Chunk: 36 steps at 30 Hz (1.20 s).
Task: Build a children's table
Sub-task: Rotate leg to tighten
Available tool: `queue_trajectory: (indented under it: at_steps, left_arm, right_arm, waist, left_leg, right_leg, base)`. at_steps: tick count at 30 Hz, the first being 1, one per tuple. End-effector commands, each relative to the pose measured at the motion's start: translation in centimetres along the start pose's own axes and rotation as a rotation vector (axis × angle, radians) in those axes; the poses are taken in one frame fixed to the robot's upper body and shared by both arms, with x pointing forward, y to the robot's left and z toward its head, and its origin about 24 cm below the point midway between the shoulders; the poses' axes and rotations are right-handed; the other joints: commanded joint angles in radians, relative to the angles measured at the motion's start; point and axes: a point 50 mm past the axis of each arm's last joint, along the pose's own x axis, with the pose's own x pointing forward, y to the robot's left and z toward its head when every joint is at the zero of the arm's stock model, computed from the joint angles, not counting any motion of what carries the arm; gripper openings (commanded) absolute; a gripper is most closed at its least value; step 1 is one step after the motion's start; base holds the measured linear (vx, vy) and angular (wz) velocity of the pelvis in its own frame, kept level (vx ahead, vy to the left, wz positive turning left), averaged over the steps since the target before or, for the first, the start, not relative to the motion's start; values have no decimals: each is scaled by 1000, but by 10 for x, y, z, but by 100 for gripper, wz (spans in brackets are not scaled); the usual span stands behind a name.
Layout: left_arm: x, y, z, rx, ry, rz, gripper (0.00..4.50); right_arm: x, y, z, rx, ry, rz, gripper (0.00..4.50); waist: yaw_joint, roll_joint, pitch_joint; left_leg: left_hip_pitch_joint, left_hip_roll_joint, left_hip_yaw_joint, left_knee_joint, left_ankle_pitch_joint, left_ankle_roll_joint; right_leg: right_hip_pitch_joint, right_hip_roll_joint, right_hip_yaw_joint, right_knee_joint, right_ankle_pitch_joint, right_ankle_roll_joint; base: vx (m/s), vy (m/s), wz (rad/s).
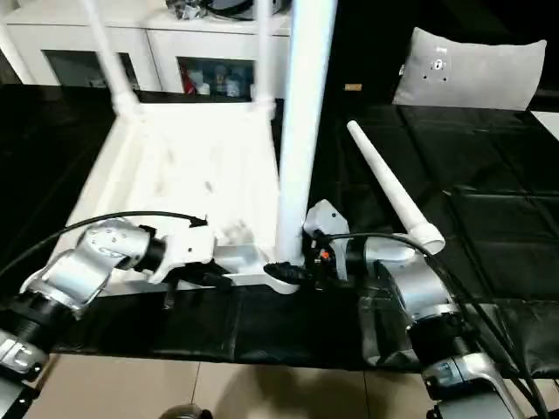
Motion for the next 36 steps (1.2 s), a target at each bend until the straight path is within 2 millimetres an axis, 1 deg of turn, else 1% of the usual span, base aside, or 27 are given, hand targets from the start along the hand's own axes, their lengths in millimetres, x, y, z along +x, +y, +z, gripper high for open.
queue_trajectory:
  at_steps: [1, 2, 4, 5, 11, 12, 15, 16, 17, 18, 19, 21, 22, 23, 24, 25, 26, 27, 28, 29, 30, 31, 32, 33, 34, 35, 36]
  left_arm:
    - [8, -4, 5, 62, 22, -75, 0]
    - [7, -4, 5, 61, 23, -76, 0]
    - [7, -4, 4, 59, 24, -77, 0]
    - [7, -4, 4, 59, 24, -77, 0]
    - [7, -5, 3, 29, 5, -86, 0]
    - [7, -6, 3, 6, -14, -82, 0]
    - [8, -8, 4, -55, -61, -55, 0]
    - [9, -10, 6, -104, -102, -19, 0]
    - [10, -11, 7, -139, -120, 17, 0]
    - [11, -11, 8, -155, -126, 34, 0]
    - [13, -11, 11, -195, -148, 87, 0]
    - [14, -11, 13, -217, -162, 118, 0]
    - [20, -10, 23, -269, -206, 209, 0]
    - [23, -9, 27, -280, -219, 240, 0]
    - [23, -9, 27, -280, -219, 241, 0]
    - [23, -9, 27, -280, -219, 241, 0]
    - [27, -7, 33, -294, -231, 284, 0]
    - [32, -3, 38, -305, -226, 333, 0]
    - [38, 2, 44, -312, -212, 384, 0]
    - [40, 3, 46, -312, -210, 397, 0]
    - [43, 5, 49, -311, -208, 411, 0]
    - [43, 5, 50, -310, -209, 411, 0]
    - [48, 4, 56, -292, -207, 405, 0]
    - [50, 3, 57, -282, -202, 400, 0]
    - [51, 3, 57, -275, -195, 402, 0]
    - [49, 5, 54, -281, -186, 416, 0]
    - [49, 5, 54, -281, -186, 416, 0]
  right_arm:
    - [0, -3, 3, -5, 2, 10, 332]
    - [0, -2, 2, -1, 2, 12, 318]
    - [1, -2, 2, 2, 1, 15, 301]
    - [1, -2, 2, 2, 2, 15, 290]
    - [2, 0, -5, 68, 2, 23, 277]
    - [3, 2, -8, 90, 9, 20, 276]
    - [8, 3, -14, 132, 28, -13, 276]
    - [13, 4, -18, 165, 28, -57, 275]
    - [19, 4, -18, 192, 11, -105, 275]
    - [21, 3, -17, 204, 3, -128, 275]
    - [29, 3, -15, 242, -29, -175, 275]
    - [33, 2, -14, 265, -49, -199, 275]
    - [48, -1, -10, 306, -79, -281, 275]
    - [54, -2, -8, 314, -81, -308, 275]
    - [54, -2, -8, 314, -81, -310, 275]
    - [54, -2, -8, 314, -81, -310, 275]
    - [63, -5, -7, 350, -81, -381, 275]
    - [72, -8, -8, 391, -67, -448, 275]
    - [80, -9, -10, 427, -47, -507, 275]
    - [82, -9, -10, 434, -41, -519, 275]
    - [84, -9, -11, 450, -43, -528, 275]
    - [84, -9, -11, 452, -44, -529, 331]
    - [84, -10, -11, 480, -65, -541, 345]
    - [83, -11, -11, 490, -75, -543, 345]
    - [81, -12, -11, 491, -88, -545, 354]
    - [76, -14, -11, 479, -100, -548, 378]
    - [76, -14, -11, 479, -100, -548, 378]
  waist:
    - [-7, -6, -64]
    - [-6, -3, -64]
    - [-6, -4, -64]
    - [-6, -2, -65]
    - [-6, -3, -65]
    - [-5, 1, -64]
    - [-9, -1, -63]
    - [-11, 4, -61]
    - [-16, 7, -60]
    - [-24, 3, -55]
    - [-35, 5, -53]
    - [-43, 4, -52]
    - [-59, -2, -50]
    - [-65, 0, -48]
    - [-76, -1, -49]
    - [-81, -1, -50]
    - [-81, -1, -50]
    - [-90, -12, -50]
    - [-97, -6, -47]
    - [-100, -4, -48]
    - [-101, -4, -50]
    - [-103, -6, -48]
    - [-101, 0, -49]
    - [-99, -2, -51]
    - [-96, 3, -53]
    - [-96, 1, -54]
    - [-94, 4, -54]
  left_leg:
    - [14, 36, -4, -57, -186, 42]
    - [14, 36, -5, -57, -187, 42]
    - [14, 37, -5, -58, -190, 41]
    - [14, 37, -6, -58, -191, 40]
    - [14, 37, -5, -58, -195, 39]
    - [14, 37, -6, -57, -196, 37]
    - [13, 37, -6, -60, -204, 29]
    - [13, 37, -8, -62, -215, 23]
    - [15, 38, -7, -63, -225, 18]
    - [15, 36, -9, -67, -256, 10]
    - [16, 36, -12, -70, -287, -3]
    - [17, 33, -14, -70, -310, -11]
    - [18, 33, -15, -69, -330, -13]
    - [15, 32, -17, -69, -335, -14]
    - [13, 28, -18, -67, -343, -14]
    - [12, 25, -19, -65, -347, -5]
    - [12, 25, -19, -65, -345, -1]
    - [10, 27, -17, -64, -333, 0]
    - [14, 25, -21, -64, -345, -8]
    - [18, 23, -20, -60, -352, -8]
    - [18, 22, -21, -59, -357, -4]
    - [16, 23, -20, -60, -357, 0]
    - [16, 24, -20, -62, -362, 5]
    - [19, 26, -19, -61, -368, 8]
    - [18, 28, -19, -62, -361, 11]
    - [16, 27, -17, -62, -355, 12]
    - [15, 29, -17, -65, -347, 14]
  right_leg:
    - [49, -75, 45, -64, -207, -196]
    - [49, -75, 45, -64, -207, -197]
    - [49, -74, 44, -64, -209, -196]
    - [49, -74, 44, -63, -208, -197]
    - [50, -74, 44, -63, -206, -202]
    - [49, -74, 44, -62, -209, -202]
    - [50, -75, 43, -64, -217, -205]
    - [50, -76, 42, -65, -233, -203]
    - [48, -74, 44, -66, -242, -201]
    - [46, -73, 42, -72, -285, -196]
    - [47, -75, 42, -73, -334, -188]
    - [45, -76, 40, -81, -391, -170]
    - [40, -75, 41, -86, -435, -155]
    - [41, -76, 39, -86, -447, -155]
    - [42, -76, 36, -91, -475, -144]
    - [42, -74, 34, -96, -497, -129]
    - [41, -74, 35, -98, -499, -123]
    - [36, -74, 37, -95, -489, -130]
    - [33, -76, 32, -98, -522, -128]
    - [30, -76, 31, -103, -535, -125]
    - [31, -76, 30, -105, -531, -120]
    - [32, -74, 31, -106, -524, -118]
    - [30, -73, 32, -104, -505, -118]
    - [28, -72, 33, -104, -479, -126]
    - [30, -72, 35, -100, -443, -139]
    - [31, -70, 36, -99, -421, -144]
    - [33, -69, 36, -95, -388, -154]
  base:
    - [0, 0, 0]
    - [0, 0, 0]
    - [0, 0, 0]
    - [0, 0, 0]
    - [0, 0, 0]
    - [0, 0, 0]
    - [0, 0, 0]
    - [0, 0, 0]
    - [0, 0, 0]
    - [0, 0, 0]
    - [0, 0, 0]
    - [0, 0, 0]
    - [0, 0, 0]
    - [0, 0, 0]
    - [0, 0, 0]
    - [0, 0, 0]
    - [0, 0, 0]
    - [0, 0, 0]
    - [0, 0, 0]
    - [0, 0, 0]
    - [0, 0, 0]
    - [0, 0, 0]
    - [0, 0, 0]
    - [0, 0, 0]
    - [0, 0, 0]
    - [0, 0, 0]
    - [0, 0, 0]
